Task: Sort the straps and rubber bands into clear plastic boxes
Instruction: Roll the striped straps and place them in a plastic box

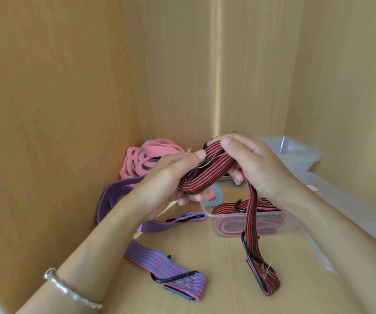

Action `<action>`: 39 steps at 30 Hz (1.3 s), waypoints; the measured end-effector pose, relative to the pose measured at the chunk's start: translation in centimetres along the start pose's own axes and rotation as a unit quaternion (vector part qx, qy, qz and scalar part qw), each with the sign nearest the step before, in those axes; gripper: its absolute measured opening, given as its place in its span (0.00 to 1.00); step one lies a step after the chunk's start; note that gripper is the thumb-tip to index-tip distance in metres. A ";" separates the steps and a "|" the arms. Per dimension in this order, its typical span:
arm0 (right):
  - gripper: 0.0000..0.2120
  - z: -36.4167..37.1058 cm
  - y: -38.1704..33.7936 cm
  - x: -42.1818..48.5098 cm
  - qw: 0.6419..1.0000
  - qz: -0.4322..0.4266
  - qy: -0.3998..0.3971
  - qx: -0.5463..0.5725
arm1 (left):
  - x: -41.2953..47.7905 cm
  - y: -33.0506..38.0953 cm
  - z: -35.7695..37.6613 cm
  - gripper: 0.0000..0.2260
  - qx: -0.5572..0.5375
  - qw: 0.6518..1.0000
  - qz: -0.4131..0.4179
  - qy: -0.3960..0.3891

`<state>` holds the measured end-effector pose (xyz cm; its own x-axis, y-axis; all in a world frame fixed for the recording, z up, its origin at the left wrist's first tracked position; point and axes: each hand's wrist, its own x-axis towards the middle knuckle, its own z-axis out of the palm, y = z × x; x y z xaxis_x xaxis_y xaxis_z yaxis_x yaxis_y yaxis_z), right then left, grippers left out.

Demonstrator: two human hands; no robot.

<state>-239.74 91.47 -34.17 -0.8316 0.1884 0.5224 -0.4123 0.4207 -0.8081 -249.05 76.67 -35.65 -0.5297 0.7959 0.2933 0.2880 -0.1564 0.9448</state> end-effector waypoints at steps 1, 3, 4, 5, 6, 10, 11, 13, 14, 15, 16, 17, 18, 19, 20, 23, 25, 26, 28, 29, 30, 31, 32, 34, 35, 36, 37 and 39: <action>0.15 0.0 0.0 0.0 1.000 -0.002 -0.002 -0.001 | 0.0 0.0 0.0 0.27 -0.002 1.000 -0.001 0.000; 0.15 0.1 0.1 0.0 1.000 -0.005 -0.001 -0.005 | -0.1 0.1 0.0 0.27 -0.004 1.000 -0.004 -0.002; 0.15 0.1 0.0 0.0 1.000 -0.005 0.000 -0.007 | 0.0 0.2 0.0 0.27 -0.007 1.000 -0.007 -0.007; 0.14 0.2 0.0 -0.1 1.000 -0.004 -0.002 -0.010 | 0.0 0.2 0.0 0.26 -0.010 1.000 -0.014 -0.015; 0.14 0.3 -0.1 -0.1 1.000 -0.006 -0.008 -0.011 | -0.1 0.3 0.0 0.25 -0.017 0.999 -0.023 -0.026; 0.13 0.7 -0.4 -0.4 0.998 -0.020 -0.054 -0.008 | -0.4 0.7 0.2 0.18 -0.020 0.996 -0.045 -0.072; 0.13 0.8 -0.4 -0.5 0.998 -0.021 -0.061 0.001 | -0.5 0.7 0.3 0.18 -0.008 0.996 -0.044 -0.075; 0.13 0.9 -0.3 -0.4 0.998 -0.022 -0.064 0.015 | -0.4 0.7 0.4 0.19 0.016 0.998 -0.028 -0.059; 0.14 0.9 -0.3 -0.3 0.998 -0.021 -0.059 0.013 | -0.3 0.6 0.5 0.19 0.021 0.999 -0.016 -0.041; 0.15 0.9 -0.1 -0.2 0.999 -0.019 -0.050 0.009 | -0.2 0.5 0.6 0.20 0.023 1.000 -0.004 -0.021; 0.16 0.9 0.0 -0.1 0.999 -0.018 -0.041 0.009 | 0.0 0.4 0.8 0.21 0.020 1.000 0.007 -0.005; 0.16 0.8 0.1 -0.1 0.999 -0.019 -0.035 0.011 | 0.1 0.3 1.0 0.22 0.013 1.000 0.019 0.010; 0.16 0.8 0.2 0.0 0.999 -0.020 -0.033 0.014 | 0.2 0.2 1.3 0.23 0.003 0.999 0.030 0.024; 0.15 0.8 0.2 0.0 0.999 -0.019 -0.034 0.016 | 0.3 0.2 1.5 0.23 -0.003 0.998 0.040 0.039; 0.14 0.9 0.2 0.0 0.999 -0.017 -0.036 0.018 | 0.3 0.2 1.6 0.23 -0.006 0.997 0.048 0.055; 0.16 1.1 -0.2 -0.2 0.998 -0.010 -0.043 0.037 | 0.4 0.3 1.9 0.24 -0.006 0.993 0.067 0.094; 0.20 1.2 -0.5 -0.3 0.998 -0.001 -0.043 0.046 | 0.4 0.4 2.0 0.25 -0.021 0.989 0.073 0.130; 0.21 1.3 -0.7 -0.4 0.998 0.004 -0.044 0.048 | 0.3 0.6 2.0 0.25 -0.035 0.986 0.079 0.145; 0.22 1.4 -0.9 -0.5 0.998 0.009 -0.047 0.047 | 0.2 0.9 2.0 0.25 -0.051 0.979 0.093 0.172; 0.23 1.5 -0.9 -0.6 0.998 0.009 -0.049 0.047 | 0.1 1.1 2.0 0.25 -0.055 0.977 0.095 0.185; 0.22 1.6 -0.9 -0.6 0.998 0.011 -0.051 0.047 | 0.0 1.2 2.0 0.24 -0.063 0.974 0.094 0.194; 0.22 1.6 -0.9 -0.7 0.997 0.012 -0.054 0.050 | 0.0 1.4 2.1 0.22 -0.075 0.972 0.093 0.201; 0.22 1.6 -0.8 -0.7 0.997 0.013 -0.056 0.050 | 0.0 1.4 2.2 0.22 -0.095 0.969 0.091 0.208; 0.22 1.7 -0.7 -0.7 0.997 0.012 -0.060 0.038 | 0.0 1.5 2.2 0.20 -0.147 0.960 0.081 0.225; 0.21 1.8 -0.6 -0.8 0.998 0.011 -0.062 0.026 | 0.0 1.6 2.2 0.19 -0.175 0.954 0.074 0.230; 0.20 1.8 -0.4 -0.8 0.998 0.007 -0.063 0.008 | 0.0 1.7 2.1 0.19 -0.202 0.949 0.066 0.232; 0.19 1.9 -0.3 -0.8 0.998 0.001 -0.065 -0.012 | 0.0 1.8 1.9 0.18 -0.225 0.946 0.059 0.227; 0.17 2.0 -0.1 -0.8 0.998 -0.008 -0.058 -0.031 | -0.1 2.0 1.7 0.17 -0.246 0.946 0.050 0.208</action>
<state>-239.82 89.55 -35.05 -0.8641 0.0780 0.4972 -0.4056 0.4769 -0.7797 -247.08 77.23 -34.01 -0.8166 0.4805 0.3198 0.0014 -0.5525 0.8335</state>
